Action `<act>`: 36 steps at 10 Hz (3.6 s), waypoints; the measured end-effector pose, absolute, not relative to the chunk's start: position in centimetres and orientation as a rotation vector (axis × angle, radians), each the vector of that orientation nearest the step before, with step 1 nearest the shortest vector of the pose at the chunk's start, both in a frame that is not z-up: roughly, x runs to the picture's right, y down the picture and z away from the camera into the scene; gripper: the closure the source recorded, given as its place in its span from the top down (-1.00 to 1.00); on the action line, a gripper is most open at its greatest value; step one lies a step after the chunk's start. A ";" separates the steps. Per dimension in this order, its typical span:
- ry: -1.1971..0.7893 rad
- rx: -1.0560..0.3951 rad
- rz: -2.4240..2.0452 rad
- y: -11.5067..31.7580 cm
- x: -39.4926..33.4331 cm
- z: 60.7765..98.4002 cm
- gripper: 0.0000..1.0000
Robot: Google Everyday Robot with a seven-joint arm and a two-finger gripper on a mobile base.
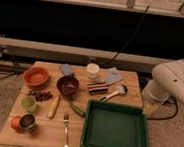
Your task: Place pepper in purple bowl
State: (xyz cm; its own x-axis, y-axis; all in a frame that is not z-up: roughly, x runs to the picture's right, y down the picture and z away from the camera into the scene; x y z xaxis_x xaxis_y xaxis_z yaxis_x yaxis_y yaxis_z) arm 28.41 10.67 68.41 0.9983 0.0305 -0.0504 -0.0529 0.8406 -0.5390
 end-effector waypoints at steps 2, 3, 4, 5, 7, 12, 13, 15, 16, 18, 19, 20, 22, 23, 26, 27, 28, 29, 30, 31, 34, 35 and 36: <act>0.040 -0.571 0.044 10.7 28.4 68.4 0.30; 0.040 -0.571 0.044 10.7 28.4 68.4 0.30; 0.040 -0.571 0.044 10.7 28.4 68.4 0.30; 0.040 -0.571 0.044 10.7 28.4 68.4 0.30; 0.040 -0.571 0.044 10.7 28.4 68.4 0.30; 0.040 -0.571 0.044 10.7 28.4 68.4 0.30; 0.040 -0.571 0.044 10.7 28.4 68.4 0.30; 0.040 -0.571 0.044 10.7 28.4 68.4 0.30; 0.040 -0.571 0.044 10.7 28.4 68.4 0.30; 0.040 -0.571 0.044 10.7 28.4 68.4 0.30; 0.040 -0.571 0.044 10.7 28.4 68.4 0.30; 0.041 -0.571 0.044 10.6 28.4 68.4 0.30; 0.035 -0.581 0.031 10.8 28.0 68.3 0.30; 0.031 -0.593 0.017 11.2 27.3 68.1 0.30; 0.012 -0.620 -0.023 12.5 21.2 68.0 0.30; 0.002 -0.629 -0.040 13.1 18.5 68.1 0.30; -0.002 -0.635 -0.054 13.6 16.4 68.3 0.30; -0.010 -0.645 -0.071 14.4 13.4 68.6 0.30; -0.016 -0.656 -0.080 15.0 11.0 69.0 0.30; -0.023 -0.668 -0.083 15.6 9.0 69.4 0.30; -0.053 -0.713 -0.081 17.8 1.9 71.6 0.30; -0.065 -0.727 -0.078 18.4 -0.4 72.5 0.30; -0.083 -0.742 -0.071 19.0 -2.6 73.2 0.30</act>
